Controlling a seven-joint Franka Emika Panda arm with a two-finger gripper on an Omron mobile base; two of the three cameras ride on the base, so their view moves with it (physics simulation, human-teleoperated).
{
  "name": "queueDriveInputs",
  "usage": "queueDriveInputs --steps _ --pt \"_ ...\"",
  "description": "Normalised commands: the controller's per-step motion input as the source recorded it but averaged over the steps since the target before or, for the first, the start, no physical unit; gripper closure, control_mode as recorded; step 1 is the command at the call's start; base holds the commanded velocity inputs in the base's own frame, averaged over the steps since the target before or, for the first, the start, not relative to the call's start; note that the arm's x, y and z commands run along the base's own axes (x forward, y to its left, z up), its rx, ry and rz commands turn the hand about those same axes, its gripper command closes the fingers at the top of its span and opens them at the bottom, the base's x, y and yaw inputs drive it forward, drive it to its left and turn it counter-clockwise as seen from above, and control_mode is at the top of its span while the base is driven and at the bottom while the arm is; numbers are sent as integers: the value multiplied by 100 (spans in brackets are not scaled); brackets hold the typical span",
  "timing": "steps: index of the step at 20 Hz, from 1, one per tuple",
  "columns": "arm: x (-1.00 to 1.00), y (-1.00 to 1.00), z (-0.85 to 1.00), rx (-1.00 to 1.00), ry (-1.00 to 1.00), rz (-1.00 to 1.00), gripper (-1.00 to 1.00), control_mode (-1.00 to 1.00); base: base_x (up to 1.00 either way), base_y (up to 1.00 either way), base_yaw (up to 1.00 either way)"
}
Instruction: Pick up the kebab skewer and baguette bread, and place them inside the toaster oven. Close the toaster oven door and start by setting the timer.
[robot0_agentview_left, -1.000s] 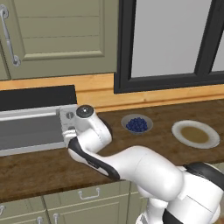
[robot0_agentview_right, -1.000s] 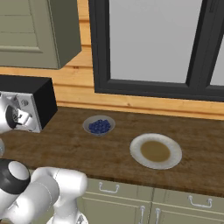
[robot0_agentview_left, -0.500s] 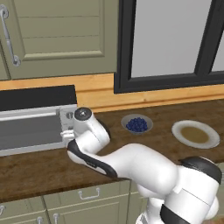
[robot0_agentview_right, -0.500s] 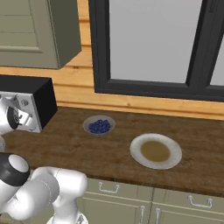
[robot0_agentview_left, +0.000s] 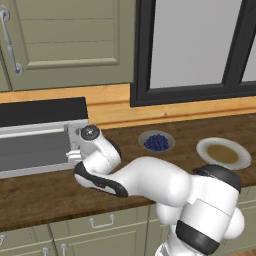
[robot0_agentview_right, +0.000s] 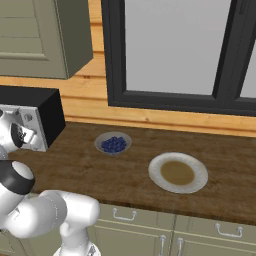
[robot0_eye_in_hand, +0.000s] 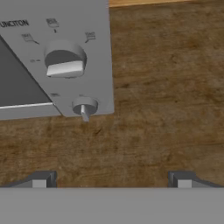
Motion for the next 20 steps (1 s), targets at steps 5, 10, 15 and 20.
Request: queueDriveInputs --steps 5,10,15,20 --pt "2 11 -17 -2 -5 0 -100 -100 0 0 0" --pt "21 0 -14 0 -4 0 -100 -100 0 0 0" --pt "34 0 -11 0 -1 0 -100 -100 0 0 0" --pt "22 17 -1 0 -1 -1 -100 -100 0 0 0"
